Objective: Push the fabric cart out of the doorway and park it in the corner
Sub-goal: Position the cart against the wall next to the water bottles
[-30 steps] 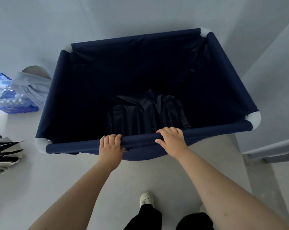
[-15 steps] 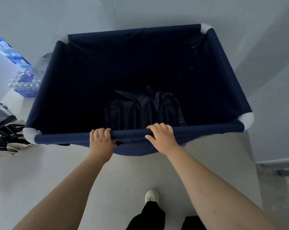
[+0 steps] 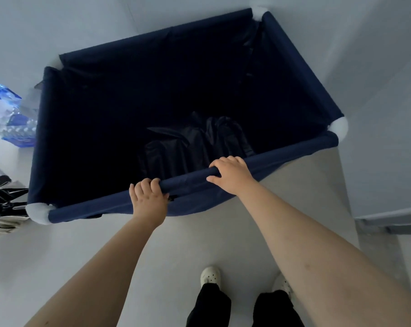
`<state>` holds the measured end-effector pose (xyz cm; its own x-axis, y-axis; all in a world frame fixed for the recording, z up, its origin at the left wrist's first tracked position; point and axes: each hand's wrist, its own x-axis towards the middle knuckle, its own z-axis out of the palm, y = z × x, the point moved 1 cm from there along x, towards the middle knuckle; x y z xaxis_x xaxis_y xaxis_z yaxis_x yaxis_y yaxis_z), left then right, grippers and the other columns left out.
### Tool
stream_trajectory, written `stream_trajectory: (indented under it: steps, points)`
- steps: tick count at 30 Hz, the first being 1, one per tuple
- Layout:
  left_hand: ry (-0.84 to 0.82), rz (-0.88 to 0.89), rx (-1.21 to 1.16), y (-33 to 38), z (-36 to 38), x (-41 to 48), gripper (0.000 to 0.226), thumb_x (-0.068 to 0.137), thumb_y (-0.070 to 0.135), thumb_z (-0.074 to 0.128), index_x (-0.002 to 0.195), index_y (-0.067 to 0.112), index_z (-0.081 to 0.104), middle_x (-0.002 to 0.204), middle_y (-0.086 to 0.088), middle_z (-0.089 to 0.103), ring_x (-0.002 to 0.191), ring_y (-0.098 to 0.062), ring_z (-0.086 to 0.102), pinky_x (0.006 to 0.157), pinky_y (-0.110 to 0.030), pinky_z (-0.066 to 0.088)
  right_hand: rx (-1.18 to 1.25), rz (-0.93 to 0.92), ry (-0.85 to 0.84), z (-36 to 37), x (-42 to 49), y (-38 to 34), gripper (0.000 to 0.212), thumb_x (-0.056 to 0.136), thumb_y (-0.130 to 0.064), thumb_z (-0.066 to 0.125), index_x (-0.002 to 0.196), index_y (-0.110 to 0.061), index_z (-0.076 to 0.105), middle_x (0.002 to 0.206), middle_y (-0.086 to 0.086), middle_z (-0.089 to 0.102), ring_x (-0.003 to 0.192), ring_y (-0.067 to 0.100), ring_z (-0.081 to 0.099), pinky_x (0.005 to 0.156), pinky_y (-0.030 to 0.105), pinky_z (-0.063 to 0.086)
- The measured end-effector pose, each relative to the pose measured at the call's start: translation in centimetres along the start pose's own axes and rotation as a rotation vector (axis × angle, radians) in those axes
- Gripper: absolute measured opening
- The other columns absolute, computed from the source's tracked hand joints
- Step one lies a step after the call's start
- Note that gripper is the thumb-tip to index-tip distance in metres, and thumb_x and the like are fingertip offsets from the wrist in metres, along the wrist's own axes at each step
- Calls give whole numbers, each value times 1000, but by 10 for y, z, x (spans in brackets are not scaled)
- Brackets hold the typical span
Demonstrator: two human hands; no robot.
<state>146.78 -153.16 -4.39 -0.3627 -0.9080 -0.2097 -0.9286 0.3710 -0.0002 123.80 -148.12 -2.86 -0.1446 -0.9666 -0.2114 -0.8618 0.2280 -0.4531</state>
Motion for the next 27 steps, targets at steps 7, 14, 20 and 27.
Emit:
stream_trajectory:
  steps: [7,14,20,27]
  points:
    - [-22,10,57,46,-1,-5,51,94,30,44,135,4,29,134,-20,36,126,-38,29,115,-51,4,28,-40,30,-14,-25,48,33,89,-41,53,118,-24,53,116,-3,59,110,20,47,105,38,24]
    - [-18,63,41,128,2,-7,51,92,28,48,134,2,33,133,-22,39,124,-40,32,114,-52,5,25,-18,52,-46,-58,122,35,90,-41,50,121,-24,51,117,-3,58,112,20,47,106,38,25]
    - [23,147,37,205,3,-12,50,89,21,57,129,-2,41,128,-27,44,119,-45,39,113,-57,13,-3,25,109,-73,-94,189,32,90,-42,50,118,-25,52,113,-4,60,107,20,49,103,37,27]
    - [12,226,106,304,6,-22,55,90,21,51,137,4,28,138,-19,35,127,-39,30,114,-52,2,-8,112,123,-109,-137,271,31,90,-40,52,118,-26,52,112,-5,60,108,18,48,105,35,24]
